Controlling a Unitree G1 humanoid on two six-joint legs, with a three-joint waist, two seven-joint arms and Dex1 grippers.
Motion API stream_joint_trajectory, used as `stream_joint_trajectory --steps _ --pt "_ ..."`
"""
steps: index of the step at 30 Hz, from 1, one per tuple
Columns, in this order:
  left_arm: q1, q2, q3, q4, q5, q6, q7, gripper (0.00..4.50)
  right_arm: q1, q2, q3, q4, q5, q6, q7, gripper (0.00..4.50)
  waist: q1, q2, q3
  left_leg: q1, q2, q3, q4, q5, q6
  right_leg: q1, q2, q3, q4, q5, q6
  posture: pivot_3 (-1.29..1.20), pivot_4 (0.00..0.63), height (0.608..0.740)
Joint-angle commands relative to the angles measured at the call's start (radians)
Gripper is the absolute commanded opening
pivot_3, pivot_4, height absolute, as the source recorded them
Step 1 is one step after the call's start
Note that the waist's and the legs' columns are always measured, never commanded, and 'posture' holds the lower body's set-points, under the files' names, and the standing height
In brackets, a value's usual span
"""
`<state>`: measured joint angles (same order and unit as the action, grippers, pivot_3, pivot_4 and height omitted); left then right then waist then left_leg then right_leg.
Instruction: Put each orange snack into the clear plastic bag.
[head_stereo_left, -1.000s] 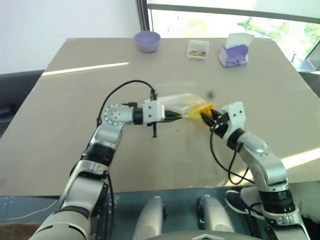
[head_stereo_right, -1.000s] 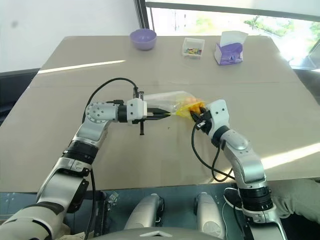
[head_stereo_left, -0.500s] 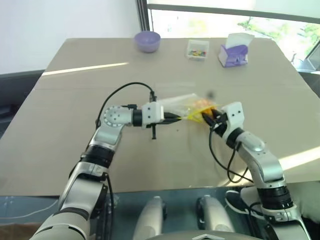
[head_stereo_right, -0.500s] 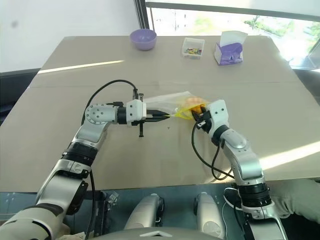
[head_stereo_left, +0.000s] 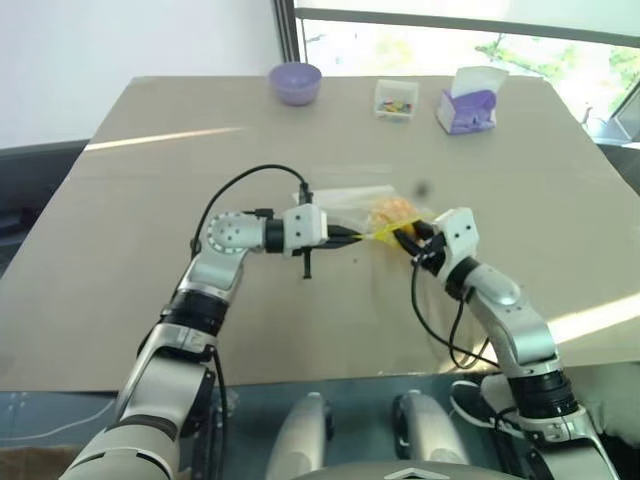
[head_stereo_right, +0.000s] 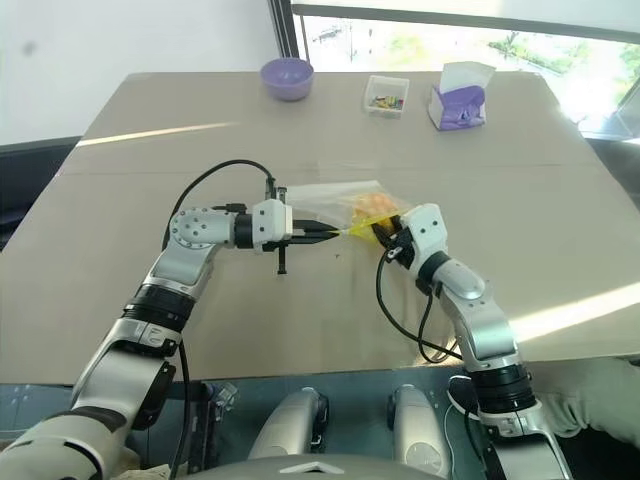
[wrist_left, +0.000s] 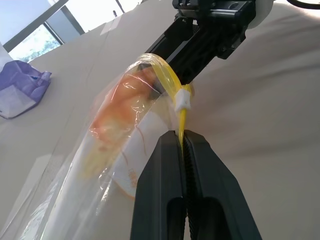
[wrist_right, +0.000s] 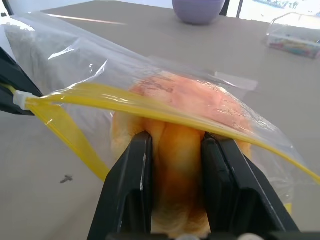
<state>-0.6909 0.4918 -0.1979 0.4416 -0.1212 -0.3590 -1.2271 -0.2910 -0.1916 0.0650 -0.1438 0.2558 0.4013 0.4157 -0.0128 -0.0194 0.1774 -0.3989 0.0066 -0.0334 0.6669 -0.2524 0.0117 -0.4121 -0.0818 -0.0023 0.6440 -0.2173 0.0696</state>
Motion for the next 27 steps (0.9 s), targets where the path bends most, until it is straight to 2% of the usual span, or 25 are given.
stream_joint_trajectory --steps 1,3,9,16,22,25,26,27 --pt "-0.005 0.001 0.008 -0.04 -0.02 -0.017 -0.012 0.0 -0.035 -0.037 0.004 -0.028 -0.053 0.004 -0.03 1.39 -0.001 0.0 0.0 0.0 0.0 0.0 0.0 0.0 0.0 0.0 0.0 0.0 0.0 0.0 0.0 0.0 0.15 0.737" --pt "-0.005 -0.002 0.007 -0.04 -0.02 -0.021 -0.015 0.0 -0.037 -0.083 0.056 -0.008 -0.141 -0.06 -0.019 1.39 -0.001 0.0 0.0 0.0 0.0 0.0 0.0 0.0 0.0 0.0 0.0 0.0 0.0 0.0 0.0 0.0 0.15 0.737" --pt "-0.013 -0.011 0.007 -0.017 -0.004 -0.044 -0.007 0.0 -0.05 -0.083 0.077 0.017 -0.177 -0.124 -0.014 1.39 -0.005 0.0 0.0 0.0 0.0 0.0 0.0 0.0 0.0 0.0 0.001 0.0 0.0 0.0 0.0 0.0 0.15 0.737" --pt "-0.014 -0.008 0.004 0.014 0.015 -0.093 -0.004 0.0 -0.075 -0.038 0.037 0.051 -0.151 -0.081 -0.041 1.39 -0.003 0.0 0.0 0.0 0.0 0.0 0.0 0.0 0.0 0.0 0.0 0.0 0.0 0.0 0.0 0.0 0.15 0.737" --pt "-0.005 -0.021 0.016 -0.004 -0.015 -0.054 -0.001 0.0 -0.091 0.007 -0.014 0.06 -0.084 -0.036 -0.046 1.39 -0.002 0.0 0.0 0.0 0.0 0.0 0.0 0.0 0.0 0.0 0.0 0.0 0.0 0.0 0.0 0.0 0.15 0.737" --pt "-0.005 -0.023 0.021 -0.006 -0.019 -0.035 0.013 0.0 -0.083 -0.026 0.01 0.052 -0.107 -0.025 -0.016 1.39 -0.002 0.0 0.0 0.0 0.0 0.0 0.0 0.0 0.0 0.0 0.0 0.0 0.0 0.0 0.0 0.0 0.15 0.737" --pt "-0.006 -0.024 0.024 -0.005 -0.02 -0.027 0.019 0.0 -0.079 -0.037 0.018 0.048 -0.116 -0.026 -0.007 1.96 -0.003 0.0 0.0 0.0 0.0 0.0 0.0 0.0 0.0 0.0 0.0 0.0 0.0 0.0 0.0 0.0 0.15 0.737" --pt "-0.009 -0.025 0.026 -0.001 -0.017 -0.016 0.029 0.0 -0.074 -0.044 0.023 0.042 -0.12 -0.026 -0.002 2.25 -0.003 0.0 0.0 0.0 0.0 0.0 0.0 0.0 0.0 0.0 0.0 0.0 0.0 0.0 0.0 0.0 0.15 0.737"
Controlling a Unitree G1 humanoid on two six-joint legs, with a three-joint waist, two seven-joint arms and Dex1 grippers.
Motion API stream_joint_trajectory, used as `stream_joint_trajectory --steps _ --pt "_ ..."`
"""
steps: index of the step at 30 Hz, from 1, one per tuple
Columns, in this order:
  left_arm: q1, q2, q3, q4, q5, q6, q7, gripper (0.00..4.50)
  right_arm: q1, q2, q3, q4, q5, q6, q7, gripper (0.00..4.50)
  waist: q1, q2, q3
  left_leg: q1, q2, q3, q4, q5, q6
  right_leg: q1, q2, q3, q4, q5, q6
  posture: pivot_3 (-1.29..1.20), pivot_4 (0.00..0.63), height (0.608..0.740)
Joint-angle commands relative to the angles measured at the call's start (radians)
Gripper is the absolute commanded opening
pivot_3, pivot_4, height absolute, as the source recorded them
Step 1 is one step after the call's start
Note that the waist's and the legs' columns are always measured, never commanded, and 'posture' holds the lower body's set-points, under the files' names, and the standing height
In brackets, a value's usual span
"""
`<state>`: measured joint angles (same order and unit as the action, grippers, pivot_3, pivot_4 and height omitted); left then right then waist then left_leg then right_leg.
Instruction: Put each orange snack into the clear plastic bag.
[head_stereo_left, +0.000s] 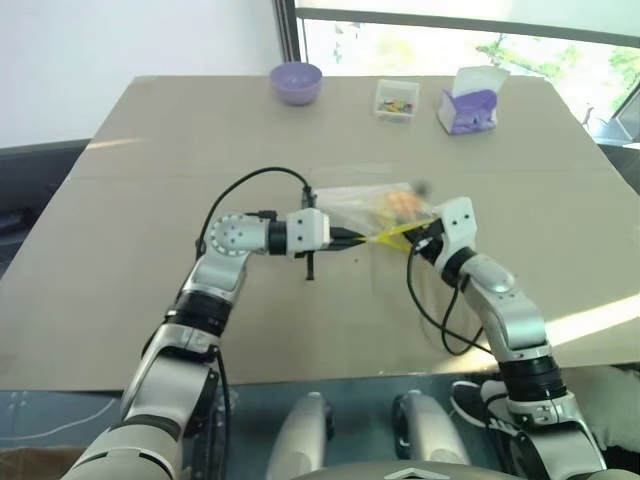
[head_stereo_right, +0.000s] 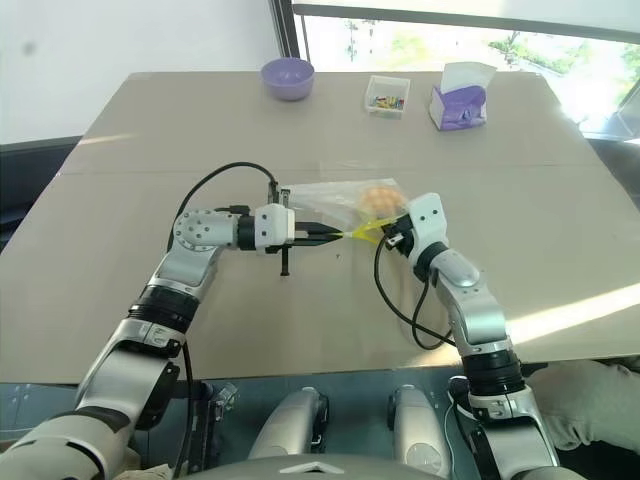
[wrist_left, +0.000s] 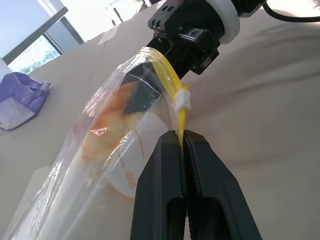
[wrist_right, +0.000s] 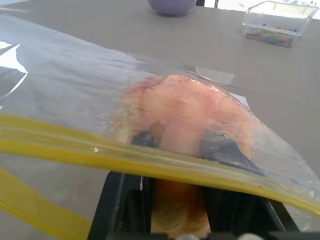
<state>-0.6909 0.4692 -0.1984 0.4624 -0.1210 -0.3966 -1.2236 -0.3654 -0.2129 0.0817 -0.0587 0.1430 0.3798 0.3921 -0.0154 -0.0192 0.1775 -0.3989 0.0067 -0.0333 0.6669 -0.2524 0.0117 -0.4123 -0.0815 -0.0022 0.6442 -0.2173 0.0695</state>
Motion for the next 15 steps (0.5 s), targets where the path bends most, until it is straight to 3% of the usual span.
stream_joint_trajectory --steps 1,2,3,9,15 --pt "-0.012 -0.003 0.028 -0.019 -0.015 0.032 0.035 0.0 0.005 -0.031 0.01 -0.052 -0.015 -0.005 0.02 2.65 0.0 0.0 0.0 0.0 0.0 0.0 0.0 0.0 0.0 0.0 0.0 0.0 0.0 0.0 0.0 0.0 0.15 0.737" --pt "-0.013 -0.005 0.03 -0.017 -0.016 0.041 0.043 0.0 0.009 -0.037 0.011 -0.061 -0.024 -0.009 0.015 2.97 0.0 0.0 0.0 0.0 0.0 0.0 0.0 0.0 0.0 0.0 0.0 0.0 0.0 0.0 0.0 0.0 0.15 0.737" --pt "-0.019 -0.009 0.035 -0.011 -0.013 0.062 0.063 0.0 0.025 -0.06 0.012 -0.09 -0.029 -0.02 0.03 3.58 0.0 0.0 0.0 0.0 0.0 0.0 0.0 0.0 0.0 0.0 0.0 0.0 0.0 0.0 0.0 0.0 0.15 0.737" --pt "-0.047 -0.017 0.054 0.01 -0.017 0.132 0.12 0.0 0.108 -0.165 -0.003 -0.232 -0.022 -0.037 0.098 3.58 0.001 0.0 0.0 0.0 0.0 0.0 0.0 0.0 0.0 0.0 0.0 0.0 0.0 0.0 0.0 0.0 0.15 0.737" --pt "-0.066 -0.033 0.083 -0.012 -0.053 0.219 0.13 0.0 0.183 -0.307 0.014 -0.315 -0.129 -0.106 0.121 3.58 0.0 0.0 0.0 0.0 0.0 0.0 0.0 0.0 0.0 0.0 0.0 0.0 0.0 0.0 0.0 0.0 0.15 0.737"
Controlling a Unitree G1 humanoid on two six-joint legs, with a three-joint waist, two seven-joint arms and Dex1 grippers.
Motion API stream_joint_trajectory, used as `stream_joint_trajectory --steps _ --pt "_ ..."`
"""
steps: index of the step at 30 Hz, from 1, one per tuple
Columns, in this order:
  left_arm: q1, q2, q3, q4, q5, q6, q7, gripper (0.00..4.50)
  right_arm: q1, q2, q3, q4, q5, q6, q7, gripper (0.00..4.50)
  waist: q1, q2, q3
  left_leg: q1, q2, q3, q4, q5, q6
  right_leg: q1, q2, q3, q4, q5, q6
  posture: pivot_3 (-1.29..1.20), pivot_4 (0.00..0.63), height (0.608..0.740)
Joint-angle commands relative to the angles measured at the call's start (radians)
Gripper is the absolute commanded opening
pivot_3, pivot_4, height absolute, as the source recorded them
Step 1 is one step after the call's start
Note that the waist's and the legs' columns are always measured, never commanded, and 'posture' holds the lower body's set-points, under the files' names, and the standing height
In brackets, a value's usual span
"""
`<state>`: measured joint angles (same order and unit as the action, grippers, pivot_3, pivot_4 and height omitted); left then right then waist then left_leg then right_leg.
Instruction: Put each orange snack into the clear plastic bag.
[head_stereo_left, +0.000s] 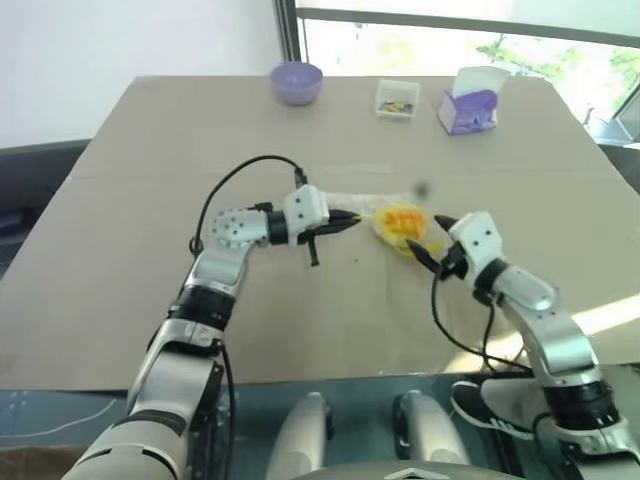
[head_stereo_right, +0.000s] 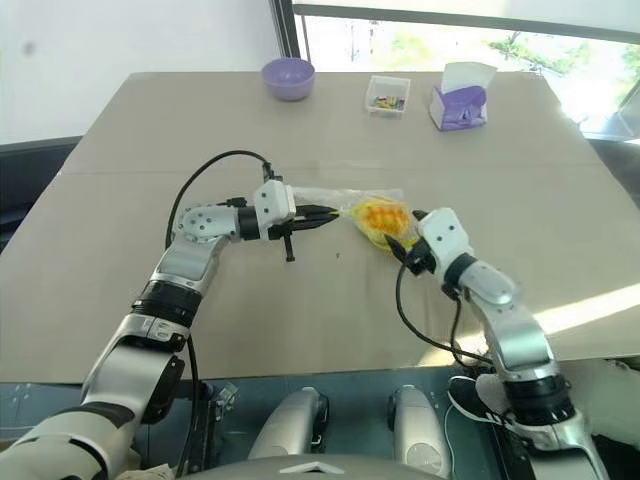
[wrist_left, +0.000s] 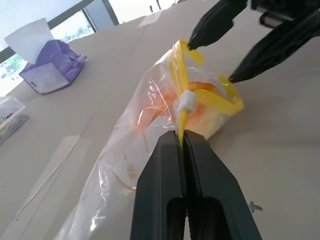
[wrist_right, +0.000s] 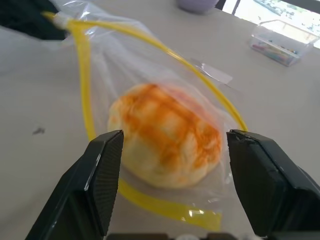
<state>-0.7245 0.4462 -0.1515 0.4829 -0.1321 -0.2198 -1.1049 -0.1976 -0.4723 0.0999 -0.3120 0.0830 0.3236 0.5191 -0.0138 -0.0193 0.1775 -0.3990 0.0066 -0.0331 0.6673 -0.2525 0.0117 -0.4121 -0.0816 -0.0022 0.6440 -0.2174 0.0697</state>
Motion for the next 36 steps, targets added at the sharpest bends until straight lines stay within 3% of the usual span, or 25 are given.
stream_joint_trajectory --steps 1,3,8,13,18,19,35,36 --pt "-0.035 -0.012 0.04 -0.039 -0.049 0.056 0.012 0.0 0.023 -0.069 0.007 -0.056 -0.111 -0.078 -0.015 3.58 0.0 0.0 0.0 0.0 0.0 0.0 0.0 0.0 0.0 0.0 0.0 0.0 0.0 0.0 0.0 0.0 0.15 0.737" --pt "-0.037 -0.015 0.045 -0.054 -0.062 0.082 0.009 0.0 0.029 -0.106 0.034 -0.03 -0.22 -0.126 -0.06 3.58 -0.001 0.0 0.0 0.0 0.0 0.0 0.0 0.0 0.0 0.0 0.0 0.0 0.0 0.0 0.0 0.0 0.15 0.737" --pt "-0.039 -0.022 0.057 -0.076 -0.077 0.119 0.012 0.0 0.02 -0.11 0.079 0.06 -0.323 -0.178 -0.093 1.95 -0.001 0.0 0.0 0.0 0.0 0.0 0.0 0.0 0.0 0.0 0.0 0.0 0.0 0.0 0.0 0.0 0.15 0.737" --pt "-0.035 -0.022 0.058 -0.093 -0.083 0.135 0.018 0.0 -0.005 -0.097 0.093 0.104 -0.377 -0.186 -0.104 1.95 0.0 0.0 0.0 0.0 0.0 0.0 0.001 0.0 0.0 0.0 0.0 0.0 0.0 0.0 0.0 0.0 0.15 0.737" --pt "-0.03 -0.02 0.06 -0.1 -0.085 0.142 0.029 0.0 0.015 -0.087 0.083 0.094 -0.417 -0.191 -0.13 4.2 0.0 0.0 0.0 0.0 0.0 0.0 0.001 0.0 0.0 0.0 0.0 0.0 0.0 0.0 0.0 0.0 0.15 0.737" --pt "-0.028 -0.02 0.06 -0.103 -0.086 0.144 0.03 0.0 0.021 -0.082 0.079 0.092 -0.417 -0.188 -0.134 4.44 0.0 0.0 0.0 0.0 0.0 0.0 0.0 0.0 0.0 0.0 0.0 0.0 0.0 0.0 0.0 0.0 0.15 0.737" --pt "0.001 -0.023 0.062 -0.153 -0.099 0.175 0.033 0.0 -0.097 -0.012 0.117 0.282 -0.452 -0.281 -0.161 4.44 -0.001 0.0 0.0 0.001 0.0 0.0 0.001 0.0 0.0 0.0 0.0 0.0 0.0 0.0 0.0 0.0 0.15 0.737" --pt "0.004 -0.022 0.062 -0.157 -0.099 0.178 0.035 0.0 -0.098 -0.01 0.115 0.285 -0.453 -0.286 -0.164 4.21 -0.001 0.0 0.0 0.001 0.0 0.0 0.001 0.0 0.0 0.0 0.0 0.0 0.0 0.0 0.0 0.0 0.15 0.737"
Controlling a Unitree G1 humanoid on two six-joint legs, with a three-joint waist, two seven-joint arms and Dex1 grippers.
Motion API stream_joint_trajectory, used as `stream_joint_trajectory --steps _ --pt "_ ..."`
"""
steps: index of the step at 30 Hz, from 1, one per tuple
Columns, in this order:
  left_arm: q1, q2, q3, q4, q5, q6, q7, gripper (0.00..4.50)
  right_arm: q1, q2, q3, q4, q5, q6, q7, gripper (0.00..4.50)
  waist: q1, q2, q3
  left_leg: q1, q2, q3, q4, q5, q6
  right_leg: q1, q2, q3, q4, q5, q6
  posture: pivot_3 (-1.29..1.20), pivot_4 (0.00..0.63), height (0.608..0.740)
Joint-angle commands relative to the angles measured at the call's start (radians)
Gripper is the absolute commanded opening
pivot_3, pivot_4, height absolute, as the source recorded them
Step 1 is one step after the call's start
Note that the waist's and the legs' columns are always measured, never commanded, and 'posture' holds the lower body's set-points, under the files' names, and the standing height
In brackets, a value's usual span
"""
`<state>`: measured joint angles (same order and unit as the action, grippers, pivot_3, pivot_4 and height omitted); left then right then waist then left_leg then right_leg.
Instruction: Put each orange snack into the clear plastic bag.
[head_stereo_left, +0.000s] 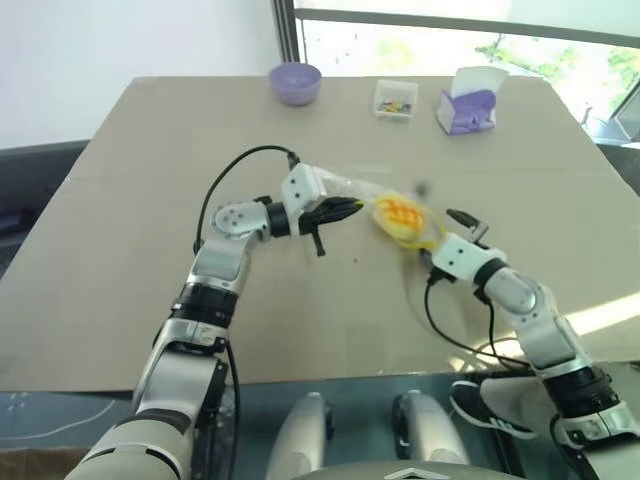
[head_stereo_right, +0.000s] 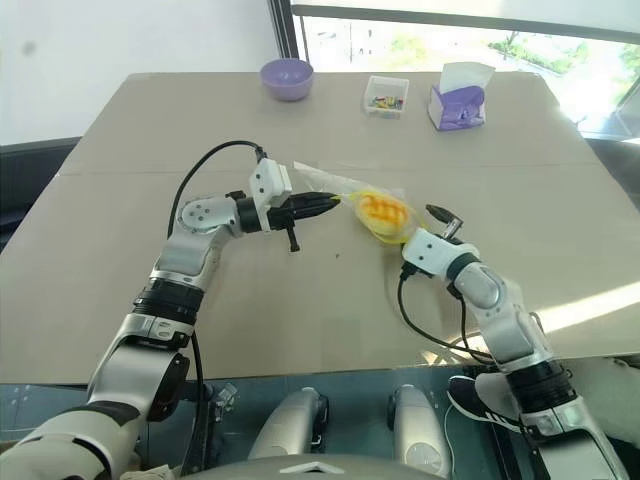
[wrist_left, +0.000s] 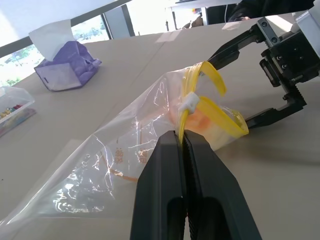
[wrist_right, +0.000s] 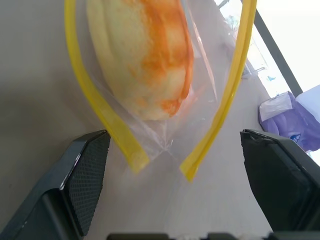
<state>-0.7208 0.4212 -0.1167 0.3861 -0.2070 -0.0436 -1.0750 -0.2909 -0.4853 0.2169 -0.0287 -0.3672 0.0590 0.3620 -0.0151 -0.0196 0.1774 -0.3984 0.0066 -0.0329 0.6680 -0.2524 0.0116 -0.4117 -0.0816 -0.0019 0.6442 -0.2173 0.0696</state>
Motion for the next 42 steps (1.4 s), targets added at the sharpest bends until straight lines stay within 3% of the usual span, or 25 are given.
stream_joint_trajectory --steps 1,3,7,10,11,23,30,36,39,42 --pt "0.004 0.005 0.028 -0.066 -0.026 0.006 0.007 0.0 -0.004 0.005 -0.004 0.001 0.0 -0.024 -0.007 3.92 0.0 0.0 0.0 0.0 0.0 0.0 0.0 0.0 0.0 0.0 0.0 0.0 0.0 0.0 0.0 0.0 0.15 0.737" --pt "0.011 0.007 0.028 -0.073 -0.025 0.01 0.01 0.0 0.0 0.004 -0.006 -0.005 0.004 -0.028 0.0 3.28 0.0 0.0 0.0 0.0 0.0 0.0 0.0 0.0 0.0 0.0 0.0 0.0 0.0 0.0 0.0 0.0 0.15 0.737" --pt "0.022 0.01 0.029 -0.084 -0.023 0.018 0.02 0.0 0.005 -0.002 -0.013 -0.019 0.016 -0.034 0.012 1.1 0.0 0.0 0.0 0.0 0.0 0.0 0.0 0.0 0.0 0.0 0.0 0.0 0.0 0.0 0.0 0.0 0.15 0.737" --pt "0.025 0.011 0.032 -0.084 -0.023 0.022 0.026 0.0 0.004 -0.018 -0.027 -0.032 0.021 -0.034 0.025 0.14 0.0 0.0 0.0 0.0 0.0 0.0 0.0 0.0 0.0 0.0 0.0 0.0 0.0 0.0 0.0 0.0 0.15 0.737" --pt "0.024 0.011 0.035 -0.082 -0.024 0.025 0.031 0.0 0.003 -0.026 -0.035 -0.04 0.023 -0.032 0.029 0.02 0.001 0.0 0.0 0.0 0.0 0.0 0.0 0.0 0.0 0.0 0.0 0.0 0.0 0.0 0.0 0.0 0.15 0.737" --pt "-0.055 -0.006 0.115 -0.025 -0.091 0.126 0.091 0.0 -0.06 -0.237 -0.202 -0.219 0.127 0.111 0.23 0.02 0.002 0.0 0.0 0.0 0.0 0.0 0.0 0.0 0.0 0.0 0.0 0.0 0.0 0.0 0.0 0.0 0.15 0.737" --pt "-0.06 0.025 0.119 -0.156 -0.246 0.29 -0.054 0.0 -0.009 -0.372 -0.21 -0.401 0.336 0.323 0.509 0.02 0.001 0.0 0.0 -0.001 0.0 -0.001 0.0 0.0 0.0 0.0 0.0 0.0 -0.001 0.0 0.0 0.0 0.15 0.737" --pt "-0.096 0.06 0.137 -0.174 -0.326 0.433 -0.097 0.0 -0.054 -0.391 -0.226 -0.426 0.501 0.442 0.603 0.02 0.001 0.0 0.001 0.0 0.0 0.0 0.001 0.0 0.001 0.0 0.0 0.0 0.0 0.0 0.0 0.0 0.15 0.737" --pt "-0.057 0.111 0.114 -0.283 -0.417 0.569 -0.194 0.0 -0.068 -0.416 -0.253 -0.421 0.549 0.461 0.626 0.02 0.001 0.0 0.001 -0.001 0.0 -0.001 0.001 0.0 0.001 0.0 0.0 0.0 0.0 0.0 0.0 0.0 0.15 0.737" --pt "-0.08 0.063 0.11 -0.209 -0.315 0.467 -0.069 0.0 -0.116 -0.424 -0.256 -0.343 0.501 0.413 0.568 0.02 0.004 0.0 0.001 -0.001 0.0 0.0 0.001 0.0 0.001 0.0 -0.001 0.0 -0.001 0.0 0.0 0.0 0.15 0.737"
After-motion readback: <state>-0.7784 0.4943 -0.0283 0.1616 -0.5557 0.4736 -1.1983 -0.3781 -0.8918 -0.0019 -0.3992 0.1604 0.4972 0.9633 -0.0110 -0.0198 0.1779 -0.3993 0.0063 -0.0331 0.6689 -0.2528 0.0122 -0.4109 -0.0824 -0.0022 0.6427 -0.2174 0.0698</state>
